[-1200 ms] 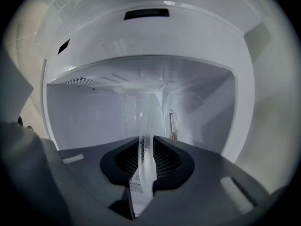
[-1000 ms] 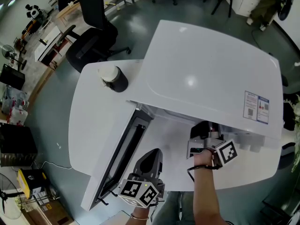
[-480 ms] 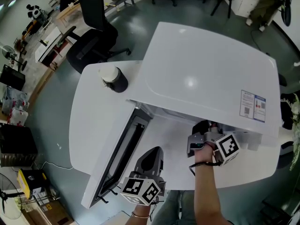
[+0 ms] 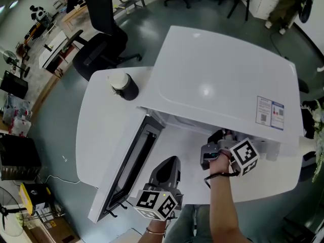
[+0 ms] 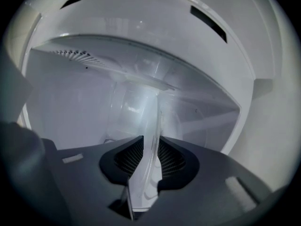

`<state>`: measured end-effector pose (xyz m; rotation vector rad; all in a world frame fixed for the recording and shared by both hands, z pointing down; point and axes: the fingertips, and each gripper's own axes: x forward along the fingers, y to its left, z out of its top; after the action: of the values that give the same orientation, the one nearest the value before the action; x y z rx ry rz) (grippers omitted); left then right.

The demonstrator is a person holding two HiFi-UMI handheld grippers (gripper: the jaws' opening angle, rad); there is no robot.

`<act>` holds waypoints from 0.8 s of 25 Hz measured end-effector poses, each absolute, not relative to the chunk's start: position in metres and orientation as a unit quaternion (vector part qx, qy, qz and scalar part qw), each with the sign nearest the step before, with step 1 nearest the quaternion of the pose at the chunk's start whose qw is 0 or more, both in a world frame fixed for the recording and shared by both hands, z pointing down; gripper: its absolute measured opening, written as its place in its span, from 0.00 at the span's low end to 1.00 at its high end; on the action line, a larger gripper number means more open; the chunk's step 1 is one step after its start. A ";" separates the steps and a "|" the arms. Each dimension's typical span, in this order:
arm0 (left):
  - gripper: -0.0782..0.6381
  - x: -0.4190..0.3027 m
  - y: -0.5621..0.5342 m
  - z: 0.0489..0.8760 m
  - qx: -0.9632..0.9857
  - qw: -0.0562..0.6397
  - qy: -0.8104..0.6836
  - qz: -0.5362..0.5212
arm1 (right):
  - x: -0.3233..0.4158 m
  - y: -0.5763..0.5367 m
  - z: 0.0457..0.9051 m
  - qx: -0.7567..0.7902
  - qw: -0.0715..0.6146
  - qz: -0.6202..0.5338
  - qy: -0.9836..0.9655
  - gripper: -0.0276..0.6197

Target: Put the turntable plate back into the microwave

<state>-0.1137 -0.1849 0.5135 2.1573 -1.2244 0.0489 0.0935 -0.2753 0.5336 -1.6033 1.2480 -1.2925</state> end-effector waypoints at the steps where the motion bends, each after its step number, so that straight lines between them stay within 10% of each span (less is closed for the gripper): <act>1: 0.11 -0.112 -0.184 0.513 0.822 0.325 -0.466 0.017 | 0.093 -0.277 0.533 -0.622 0.353 -0.498 0.490 0.16; 20: 0.11 -0.105 -0.174 0.504 0.827 0.323 -0.461 0.012 | 0.081 -0.275 0.541 -0.642 0.232 -0.525 0.509 0.24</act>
<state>-0.1047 -0.1744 0.5037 2.1697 -1.2086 0.0317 0.0807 -0.2748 0.5413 -1.7646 1.3980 -1.4423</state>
